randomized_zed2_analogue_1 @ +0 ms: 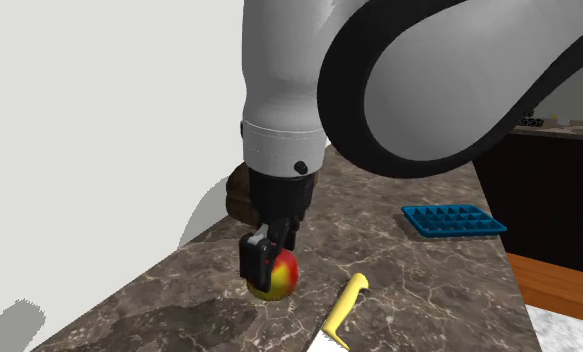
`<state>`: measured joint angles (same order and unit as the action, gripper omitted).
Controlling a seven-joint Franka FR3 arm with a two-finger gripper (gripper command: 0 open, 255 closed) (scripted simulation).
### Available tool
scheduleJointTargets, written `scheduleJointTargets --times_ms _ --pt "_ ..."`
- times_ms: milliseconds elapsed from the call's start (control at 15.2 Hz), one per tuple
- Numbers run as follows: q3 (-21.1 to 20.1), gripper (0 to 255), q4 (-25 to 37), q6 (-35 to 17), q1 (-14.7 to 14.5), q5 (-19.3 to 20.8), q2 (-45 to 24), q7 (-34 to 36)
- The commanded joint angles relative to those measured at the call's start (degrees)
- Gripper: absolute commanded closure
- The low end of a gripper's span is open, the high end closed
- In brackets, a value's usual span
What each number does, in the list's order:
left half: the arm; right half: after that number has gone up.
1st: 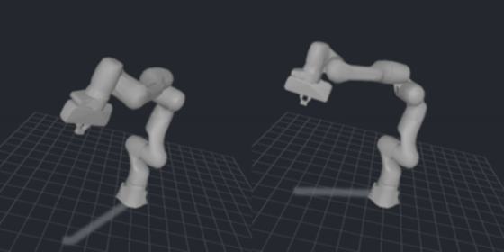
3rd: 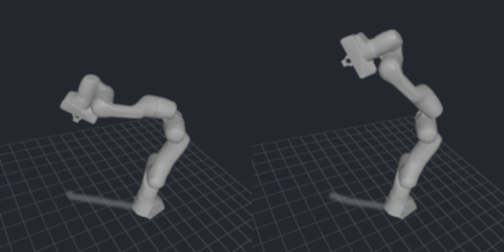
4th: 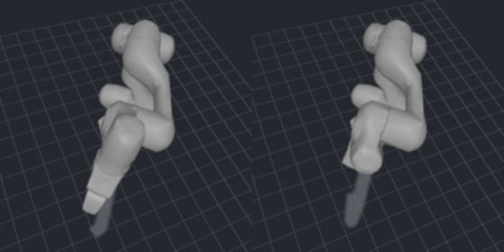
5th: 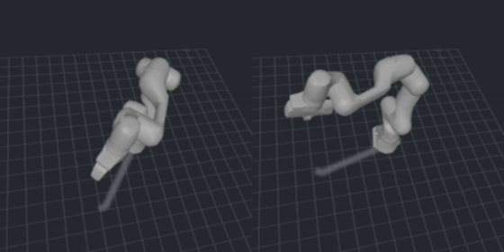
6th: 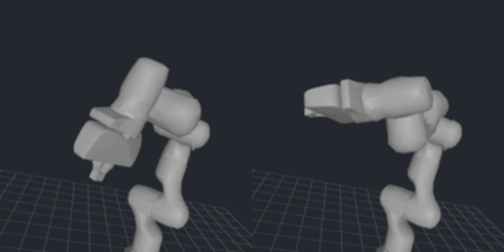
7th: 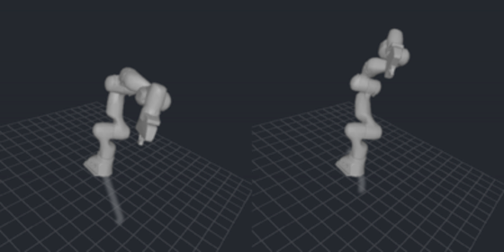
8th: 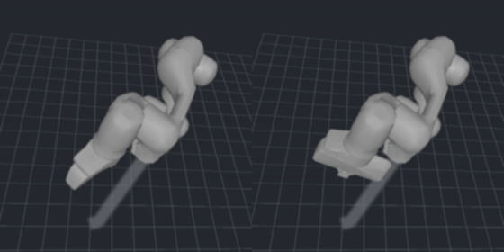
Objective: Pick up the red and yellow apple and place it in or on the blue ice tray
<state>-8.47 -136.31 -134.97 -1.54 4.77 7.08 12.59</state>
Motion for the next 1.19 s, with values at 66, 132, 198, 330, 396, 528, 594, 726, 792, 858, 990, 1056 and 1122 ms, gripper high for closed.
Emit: scheduleJointTargets --times_ms 66,132,198,330,396,528,594,726,792,858,990,1056,1122 --pt "0.1 255 1.3 2.4 -0.1 -0.4 1.1 -0.4" --pt "0.1 255 1.7 3.2 -0.1 -0.5 1.5 -0.5" --pt "0.1 255 2.1 4.0 -0.1 -0.7 1.9 -0.7" --pt "0.1 255 3.0 5.6 -0.1 -0.9 2.7 -0.9" --pt "0.2 255 3.4 6.4 -0.2 -1.0 3.0 -1.0" --pt "0.2 255 4.4 8.0 -0.2 -1.2 3.7 -1.3" --pt "0.2 255 4.9 8.8 -0.2 -1.3 4.0 -1.4" --pt "1.0 255 3.3 9.0 0.1 -1.5 5.9 -2.6" --pt "1.7 255 1.6 9.0 0.5 -1.7 7.6 -3.8" --pt "2.5 255 0.0 8.9 0.8 -1.8 9.3 -5.0" --pt "4.1 255 -3.1 9.0 1.6 -1.9 12.6 -7.4" --pt "4.9 255 -4.6 9.1 2.0 -1.8 14.2 -8.6" --pt "5.8 255 -6.0 9.2 2.4 -1.7 15.8 -9.8"
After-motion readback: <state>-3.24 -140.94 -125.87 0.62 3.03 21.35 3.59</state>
